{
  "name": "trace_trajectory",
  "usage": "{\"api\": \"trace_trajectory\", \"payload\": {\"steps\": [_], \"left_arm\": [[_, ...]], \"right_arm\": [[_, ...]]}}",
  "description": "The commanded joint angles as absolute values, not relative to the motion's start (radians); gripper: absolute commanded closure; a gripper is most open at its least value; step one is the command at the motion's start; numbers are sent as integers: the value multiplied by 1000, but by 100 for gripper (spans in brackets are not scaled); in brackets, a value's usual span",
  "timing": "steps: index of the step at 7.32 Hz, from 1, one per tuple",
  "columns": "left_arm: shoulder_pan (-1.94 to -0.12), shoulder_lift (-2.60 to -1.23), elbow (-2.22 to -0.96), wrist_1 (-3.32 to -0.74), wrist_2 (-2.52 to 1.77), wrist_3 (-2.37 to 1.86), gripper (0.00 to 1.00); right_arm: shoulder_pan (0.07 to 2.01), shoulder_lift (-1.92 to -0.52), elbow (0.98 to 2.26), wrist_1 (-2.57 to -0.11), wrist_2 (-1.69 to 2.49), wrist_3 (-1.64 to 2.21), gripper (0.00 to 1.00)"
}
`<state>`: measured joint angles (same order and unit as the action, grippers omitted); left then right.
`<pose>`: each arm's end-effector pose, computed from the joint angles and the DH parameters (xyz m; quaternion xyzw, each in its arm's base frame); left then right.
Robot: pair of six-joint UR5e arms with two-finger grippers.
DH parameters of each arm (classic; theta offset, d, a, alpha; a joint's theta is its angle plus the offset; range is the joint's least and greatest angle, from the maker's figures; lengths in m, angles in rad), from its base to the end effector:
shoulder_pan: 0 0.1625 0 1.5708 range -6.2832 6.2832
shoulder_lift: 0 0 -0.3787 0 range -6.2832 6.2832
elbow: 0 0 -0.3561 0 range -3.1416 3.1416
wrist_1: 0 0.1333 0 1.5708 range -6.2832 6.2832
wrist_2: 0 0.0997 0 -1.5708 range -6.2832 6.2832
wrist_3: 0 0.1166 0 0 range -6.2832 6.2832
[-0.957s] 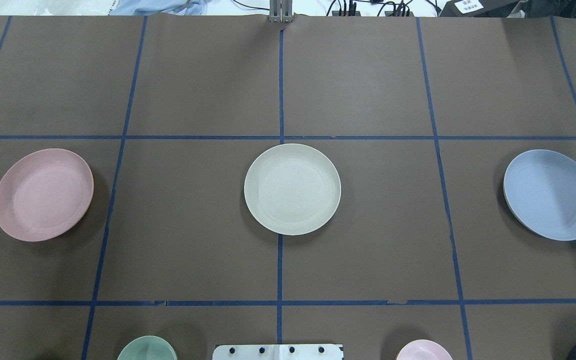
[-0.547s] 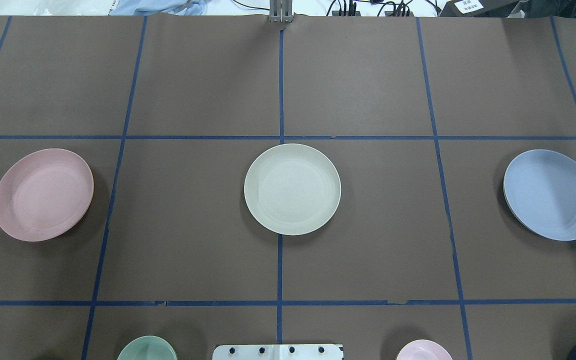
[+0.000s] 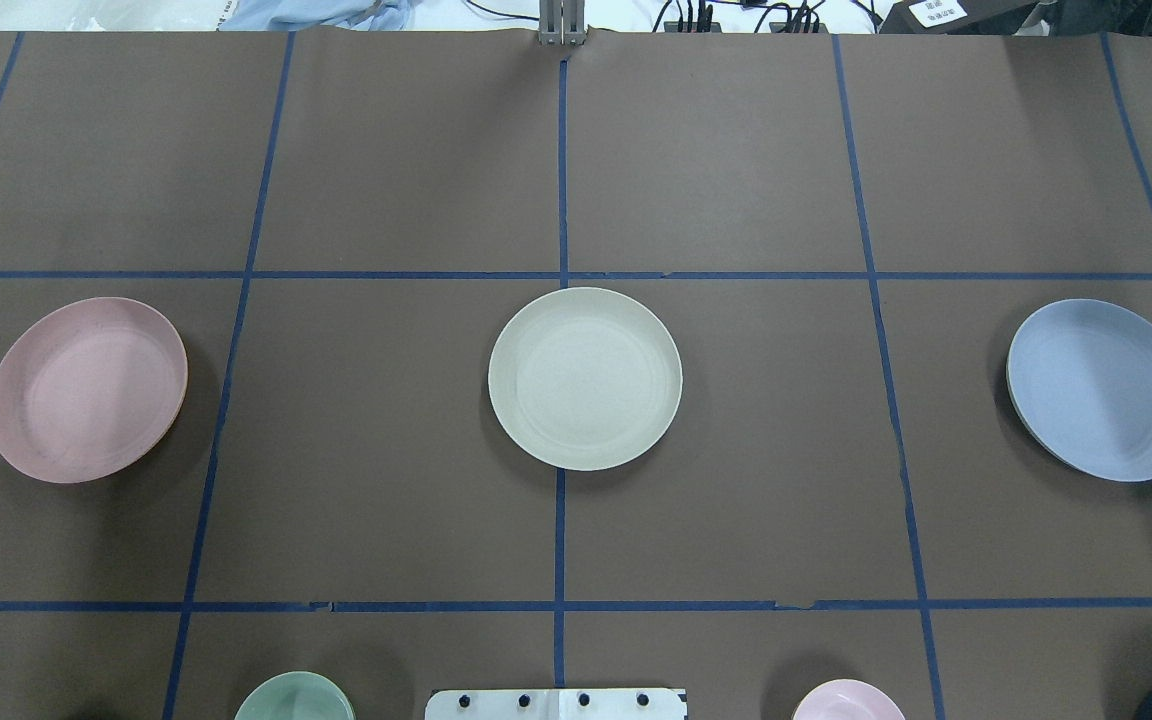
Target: Stack three plates with pink and blue
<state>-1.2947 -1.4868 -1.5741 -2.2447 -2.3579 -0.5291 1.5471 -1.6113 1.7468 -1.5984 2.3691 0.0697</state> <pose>0.0744 -0.4486 0.5811 0.1047 0.4432 -0.0002 0.8903 0.0392 -0.4464 0.5630 0.0315 -0.3900 0.0002 0.9203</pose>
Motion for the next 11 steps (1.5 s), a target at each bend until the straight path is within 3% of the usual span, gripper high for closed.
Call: {"api": "trace_trajectory", "payload": {"steps": [1,5,6,7,8,11], "left_arm": [[-1188,-1454,-1528,-2445,-2353,-746,1],[-1037,-1468,-1508,-2453,-2295,-807,7],[-1028,-1480,-1499,-2454,-2293,-808,19],[-1026,-1480,-1494,-2453,-2293,-808,46],[-1025,-1483,-1483,-2454,-2293,-807,54],[-1023,-1480,-1479,-2454,-2292,-799,59]], "right_arm": [[1546,-1594,1750,-1600,2375,80,0],[1537,-1591,1740,-1543,2372,104,0],[1537,-1591,1740,-1543,2373,106,0],[1537,-1591,1740,-1543,2373,107,0],[1537,-1591,1740,-1543,2373,110,0],[1537,-1591,1741,-1543,2375,110,0]]}}
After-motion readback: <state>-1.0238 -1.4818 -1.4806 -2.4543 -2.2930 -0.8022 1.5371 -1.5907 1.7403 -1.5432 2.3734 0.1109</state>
